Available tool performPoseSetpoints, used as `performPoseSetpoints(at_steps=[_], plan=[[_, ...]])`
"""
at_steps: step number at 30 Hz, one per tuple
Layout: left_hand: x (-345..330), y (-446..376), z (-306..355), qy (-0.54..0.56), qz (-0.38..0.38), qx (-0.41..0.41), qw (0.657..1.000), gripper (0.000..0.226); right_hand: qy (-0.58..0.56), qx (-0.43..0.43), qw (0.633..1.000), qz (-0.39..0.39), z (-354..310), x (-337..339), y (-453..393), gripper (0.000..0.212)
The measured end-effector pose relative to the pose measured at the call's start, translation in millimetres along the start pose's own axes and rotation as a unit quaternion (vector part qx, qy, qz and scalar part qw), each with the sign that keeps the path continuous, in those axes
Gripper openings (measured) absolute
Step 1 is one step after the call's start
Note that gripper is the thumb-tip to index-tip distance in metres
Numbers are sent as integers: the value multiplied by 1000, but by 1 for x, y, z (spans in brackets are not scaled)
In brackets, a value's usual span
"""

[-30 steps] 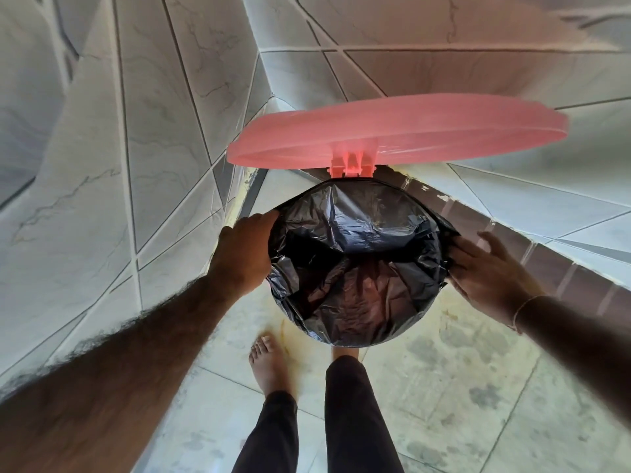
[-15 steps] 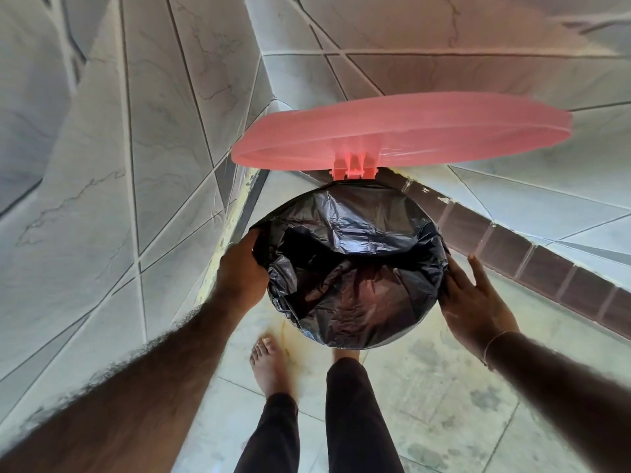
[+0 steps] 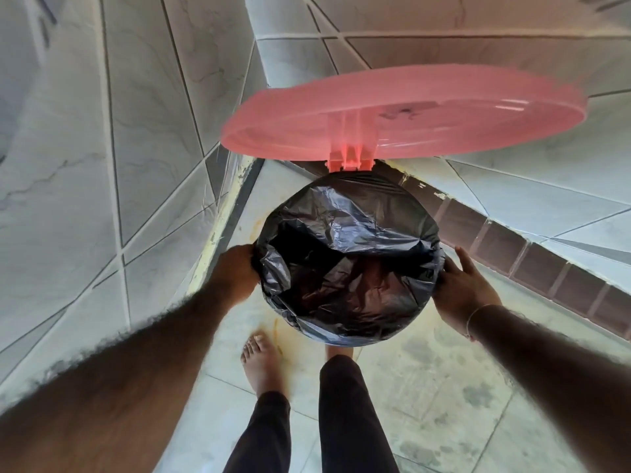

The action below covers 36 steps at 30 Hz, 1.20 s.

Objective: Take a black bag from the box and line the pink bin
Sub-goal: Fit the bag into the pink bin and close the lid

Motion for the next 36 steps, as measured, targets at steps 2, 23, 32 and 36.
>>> performPoseSetpoints(at_steps=[2, 23, 32, 36], plan=[[1, -7, -9, 108, 20, 68, 992, 29, -70, -21, 997, 32, 9, -5, -2, 73], [-28, 6, -18, 527, 12, 241, 815, 29, -593, -303, 743, -68, 32, -21, -7, 40], [-25, 16, -11, 505, 84, 222, 830, 29, -835, -450, 252, -191, -7, -41, 5, 16], [-19, 11, -7, 454, 61, 218, 861, 42, -831, -384, 310, -258, -3, -34, 0, 42]])
Point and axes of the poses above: each hand's wrist, its own y-axis away from the middle knuckle, its own x-axis out of the back of the hand, z = x × y, the point moved 6 cm from there along -y, towards the middle knuckle, and after that the axes turned 14 degrees about -x, right-handed, at the moved point
